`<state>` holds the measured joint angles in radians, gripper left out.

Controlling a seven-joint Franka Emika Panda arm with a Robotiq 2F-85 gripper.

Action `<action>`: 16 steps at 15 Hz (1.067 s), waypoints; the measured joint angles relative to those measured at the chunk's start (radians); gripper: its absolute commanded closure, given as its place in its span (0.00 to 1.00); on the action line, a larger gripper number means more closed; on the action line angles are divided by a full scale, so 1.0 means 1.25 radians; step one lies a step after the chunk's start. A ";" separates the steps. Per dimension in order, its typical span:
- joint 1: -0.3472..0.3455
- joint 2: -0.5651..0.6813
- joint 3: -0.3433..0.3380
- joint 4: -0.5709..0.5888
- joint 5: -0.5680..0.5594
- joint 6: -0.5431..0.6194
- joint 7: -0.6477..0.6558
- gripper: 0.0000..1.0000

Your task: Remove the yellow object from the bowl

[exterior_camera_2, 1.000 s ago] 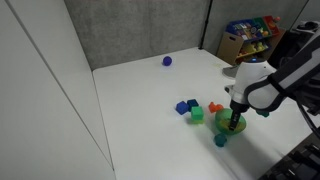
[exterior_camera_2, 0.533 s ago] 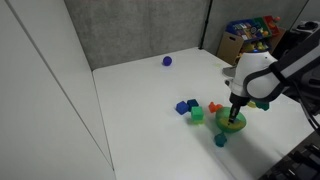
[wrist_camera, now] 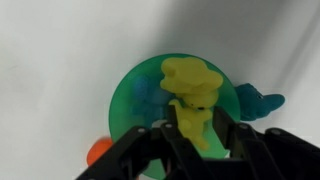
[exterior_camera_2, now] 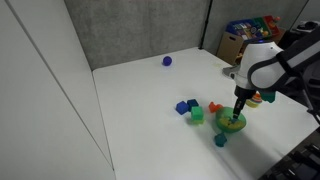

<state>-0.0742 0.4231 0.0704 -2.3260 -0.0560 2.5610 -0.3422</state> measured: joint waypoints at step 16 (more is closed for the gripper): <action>-0.004 0.109 -0.015 0.019 -0.012 0.057 -0.004 0.25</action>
<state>-0.0787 0.5597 0.0512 -2.3027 -0.0716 2.6322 -0.3475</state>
